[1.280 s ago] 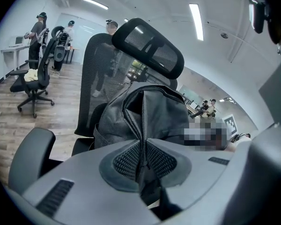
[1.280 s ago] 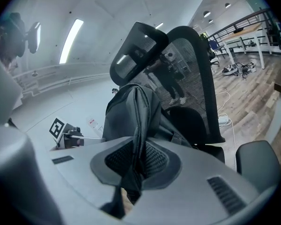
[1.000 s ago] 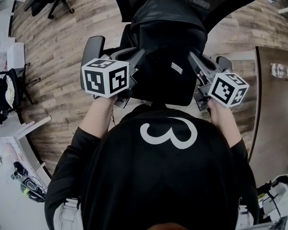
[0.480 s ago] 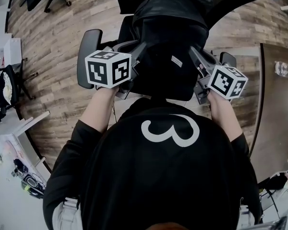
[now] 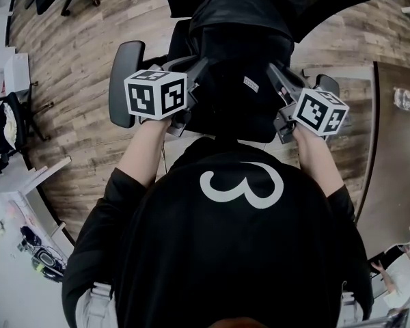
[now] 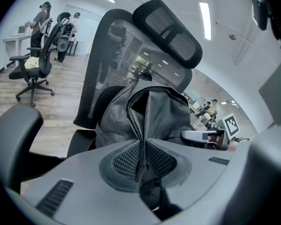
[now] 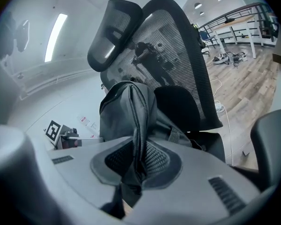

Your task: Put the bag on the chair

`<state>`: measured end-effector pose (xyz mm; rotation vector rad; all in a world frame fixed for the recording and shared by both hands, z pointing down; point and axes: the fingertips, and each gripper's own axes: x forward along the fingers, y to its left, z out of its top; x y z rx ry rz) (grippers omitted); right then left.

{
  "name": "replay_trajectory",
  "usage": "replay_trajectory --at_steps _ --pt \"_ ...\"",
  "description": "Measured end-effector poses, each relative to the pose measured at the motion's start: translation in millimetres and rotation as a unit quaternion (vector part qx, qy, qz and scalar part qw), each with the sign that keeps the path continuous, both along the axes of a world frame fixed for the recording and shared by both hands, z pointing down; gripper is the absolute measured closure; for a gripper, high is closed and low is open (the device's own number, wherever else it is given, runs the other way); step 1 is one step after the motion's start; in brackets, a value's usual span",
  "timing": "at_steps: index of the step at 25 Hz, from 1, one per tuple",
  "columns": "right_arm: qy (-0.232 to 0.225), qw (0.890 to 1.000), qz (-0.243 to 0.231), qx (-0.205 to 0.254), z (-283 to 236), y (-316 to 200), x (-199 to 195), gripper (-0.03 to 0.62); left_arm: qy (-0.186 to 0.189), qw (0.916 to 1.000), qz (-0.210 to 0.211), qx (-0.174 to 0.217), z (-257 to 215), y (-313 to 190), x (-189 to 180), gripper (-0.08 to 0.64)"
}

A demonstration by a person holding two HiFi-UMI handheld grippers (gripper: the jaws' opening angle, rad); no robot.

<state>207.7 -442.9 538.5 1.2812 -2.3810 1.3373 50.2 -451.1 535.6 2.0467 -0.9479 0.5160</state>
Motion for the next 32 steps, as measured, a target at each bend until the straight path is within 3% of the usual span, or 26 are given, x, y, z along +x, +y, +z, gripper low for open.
replay_trajectory --at_steps 9,14,24,32 --pt "-0.012 1.000 0.013 -0.009 13 -7 -1 0.537 0.029 0.9996 -0.004 -0.007 11 -6 1 0.502" --pt "-0.020 0.999 0.022 -0.014 19 -7 0 0.537 0.019 0.9998 0.002 -0.005 17 -3 2 0.502" --pt "-0.033 0.999 0.020 -0.008 20 -7 2 0.530 0.037 0.9990 -0.001 -0.026 24 -4 1 0.502" --pt "-0.055 0.998 0.018 -0.018 19 -5 -2 0.526 0.013 0.9995 0.003 -0.029 28 -2 0 0.473"
